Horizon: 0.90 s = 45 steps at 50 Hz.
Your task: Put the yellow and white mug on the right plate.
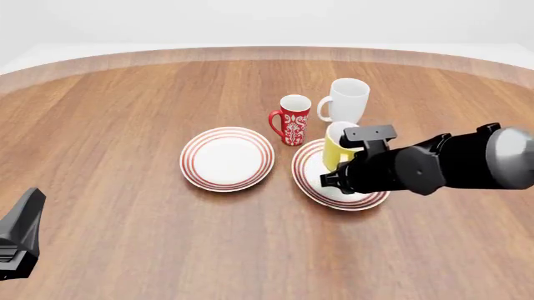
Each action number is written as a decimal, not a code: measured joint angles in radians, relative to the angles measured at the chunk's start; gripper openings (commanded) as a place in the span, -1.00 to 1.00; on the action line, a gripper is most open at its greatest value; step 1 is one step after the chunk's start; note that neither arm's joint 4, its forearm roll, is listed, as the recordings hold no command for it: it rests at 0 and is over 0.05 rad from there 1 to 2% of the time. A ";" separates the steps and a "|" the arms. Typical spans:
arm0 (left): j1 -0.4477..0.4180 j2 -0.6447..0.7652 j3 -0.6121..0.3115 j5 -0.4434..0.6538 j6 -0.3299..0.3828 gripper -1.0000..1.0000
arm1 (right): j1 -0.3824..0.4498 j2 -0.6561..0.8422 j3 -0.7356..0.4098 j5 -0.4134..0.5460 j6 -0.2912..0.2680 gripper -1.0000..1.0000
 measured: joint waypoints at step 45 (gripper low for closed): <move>0.000 0.000 0.000 0.000 0.000 1.00 | -0.016 0.092 -0.016 -0.066 0.004 -1.00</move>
